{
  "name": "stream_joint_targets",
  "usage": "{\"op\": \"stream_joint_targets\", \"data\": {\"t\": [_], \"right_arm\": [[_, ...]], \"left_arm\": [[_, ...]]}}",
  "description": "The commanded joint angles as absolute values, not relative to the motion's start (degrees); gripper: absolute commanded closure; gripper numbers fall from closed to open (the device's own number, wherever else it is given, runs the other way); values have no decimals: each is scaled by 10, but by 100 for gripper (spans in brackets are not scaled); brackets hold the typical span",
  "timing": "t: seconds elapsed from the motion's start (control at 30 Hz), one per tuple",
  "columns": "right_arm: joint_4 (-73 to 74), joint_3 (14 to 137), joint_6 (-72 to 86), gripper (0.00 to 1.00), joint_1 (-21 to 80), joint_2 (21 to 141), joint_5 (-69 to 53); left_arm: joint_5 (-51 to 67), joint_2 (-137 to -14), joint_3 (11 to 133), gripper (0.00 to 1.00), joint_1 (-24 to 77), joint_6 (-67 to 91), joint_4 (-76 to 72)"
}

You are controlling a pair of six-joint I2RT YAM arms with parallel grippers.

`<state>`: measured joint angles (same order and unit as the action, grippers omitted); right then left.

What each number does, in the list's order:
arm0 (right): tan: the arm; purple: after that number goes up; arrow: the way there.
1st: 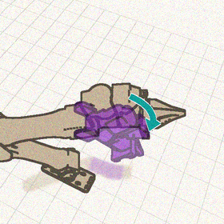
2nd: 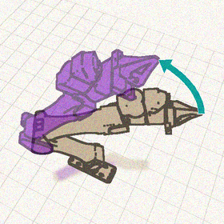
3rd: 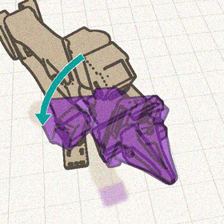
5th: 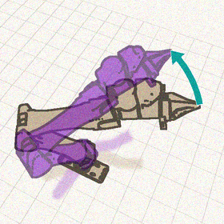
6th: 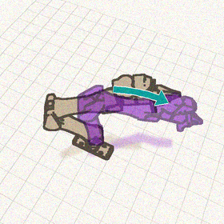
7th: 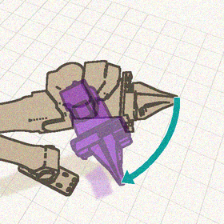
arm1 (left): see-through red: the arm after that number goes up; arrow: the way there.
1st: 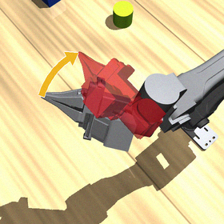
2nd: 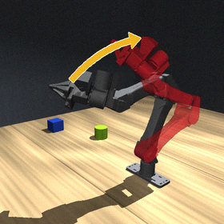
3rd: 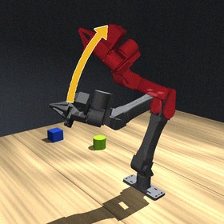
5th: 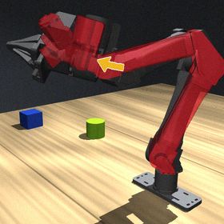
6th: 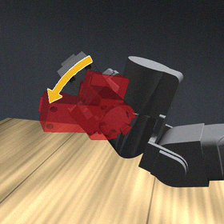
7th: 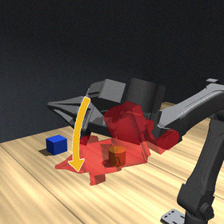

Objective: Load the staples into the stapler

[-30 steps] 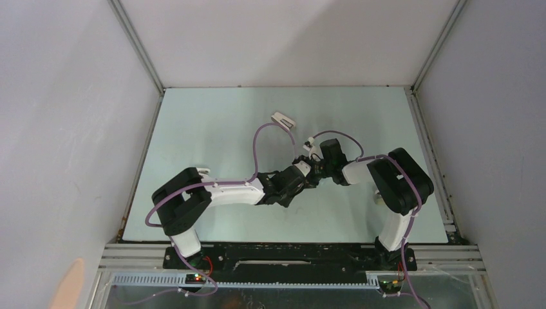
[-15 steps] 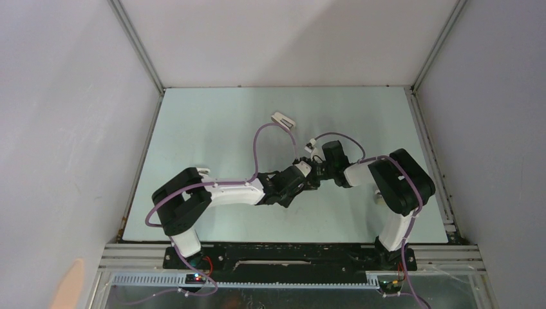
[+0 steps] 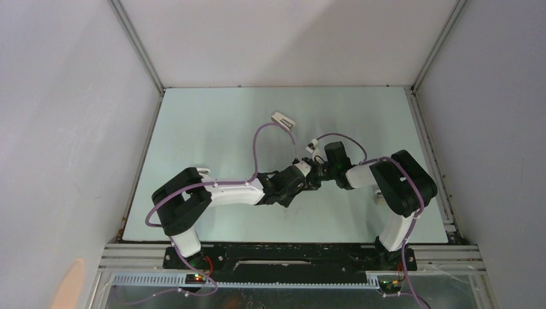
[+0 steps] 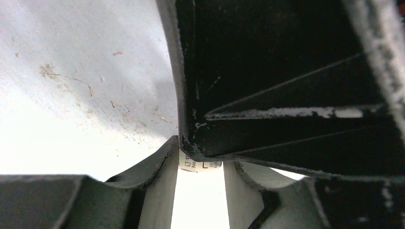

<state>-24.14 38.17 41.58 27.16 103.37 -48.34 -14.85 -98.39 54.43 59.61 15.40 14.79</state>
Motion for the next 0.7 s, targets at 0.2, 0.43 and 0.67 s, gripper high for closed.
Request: {"op": "stream_joint_targets", "data": {"t": [0.2, 0.43, 0.67], "right_arm": [[-305, 383, 436, 48, 268, 1037, -513], [-313, 383, 439, 49, 269, 1054, -521], [-311, 383, 432, 49, 270, 1057, -525]], "left_arm": [[-143, -987, 535, 58, 596, 143, 131], [-141, -988, 535, 59, 596, 141, 128], [-136, -985, 531, 59, 596, 137, 124]]}}
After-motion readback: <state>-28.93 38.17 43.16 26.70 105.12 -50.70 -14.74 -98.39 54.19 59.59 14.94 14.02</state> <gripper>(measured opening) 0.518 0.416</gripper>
